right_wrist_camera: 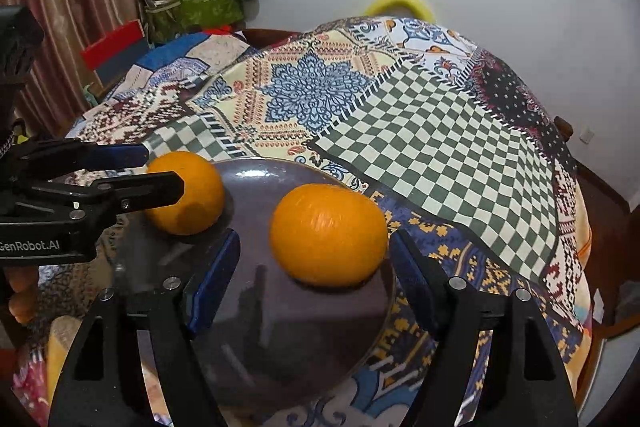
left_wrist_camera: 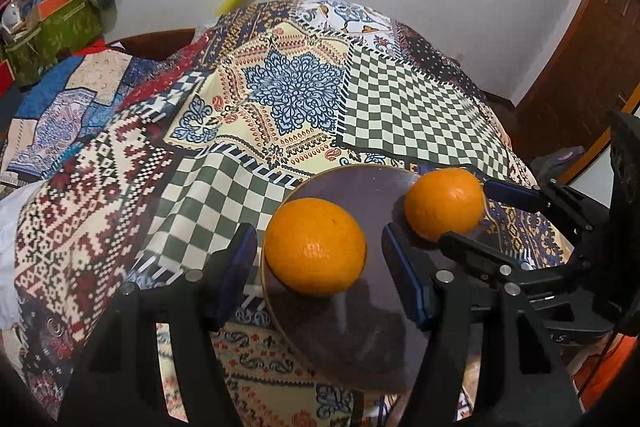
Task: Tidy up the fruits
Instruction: 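Open both tools to release the oranges on the plate and withdraw, then grasp a yellow corn cob with the left tool while the right tool approaches a pomelo segment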
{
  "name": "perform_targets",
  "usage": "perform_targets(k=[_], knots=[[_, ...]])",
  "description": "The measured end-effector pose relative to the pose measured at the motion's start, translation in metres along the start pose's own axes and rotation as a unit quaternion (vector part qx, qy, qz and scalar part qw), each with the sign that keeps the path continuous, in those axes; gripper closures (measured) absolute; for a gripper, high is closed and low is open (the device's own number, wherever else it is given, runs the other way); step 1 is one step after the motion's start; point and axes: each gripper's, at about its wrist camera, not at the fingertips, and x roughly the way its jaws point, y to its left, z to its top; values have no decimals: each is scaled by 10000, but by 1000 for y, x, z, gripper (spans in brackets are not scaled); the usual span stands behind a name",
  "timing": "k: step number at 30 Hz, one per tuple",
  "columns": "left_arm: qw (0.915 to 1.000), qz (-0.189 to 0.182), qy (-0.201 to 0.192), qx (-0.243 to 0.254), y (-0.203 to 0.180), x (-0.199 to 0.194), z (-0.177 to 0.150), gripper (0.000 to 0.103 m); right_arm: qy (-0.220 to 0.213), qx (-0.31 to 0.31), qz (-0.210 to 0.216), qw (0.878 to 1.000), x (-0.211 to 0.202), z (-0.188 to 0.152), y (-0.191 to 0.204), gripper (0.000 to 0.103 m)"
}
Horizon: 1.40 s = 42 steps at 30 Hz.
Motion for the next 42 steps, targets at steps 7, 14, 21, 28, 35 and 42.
perform_targets(k=[7, 14, 21, 28, 35, 42], knots=[[9993, 102, -333, 160, -11, -44, -10, 39, -279, 64, -24, 9996, -32, -5, 8, 25], [9977, 138, -643, 144, -17, -88, -22, 38, -515, 176, -91, 9985, -69, -18, 15, 25], [9966, 137, -797, 144, -26, -126, -43, 38, -720, 276, -200, 9968, -107, -36, 20, 22], [9972, 86, -716, 182, -37, -145, -80, 37, -765, 441, -308, 9956, -133, -67, 24, 20], [9988, 88, -418, 231, -47, -141, -116, 37, -631, 584, -463, 9952, -142, -103, 29, 20], [9997, 154, -112, 140, -49, -124, -148, 38, -461, 643, -468, 9958, -143, -138, 40, 20]])
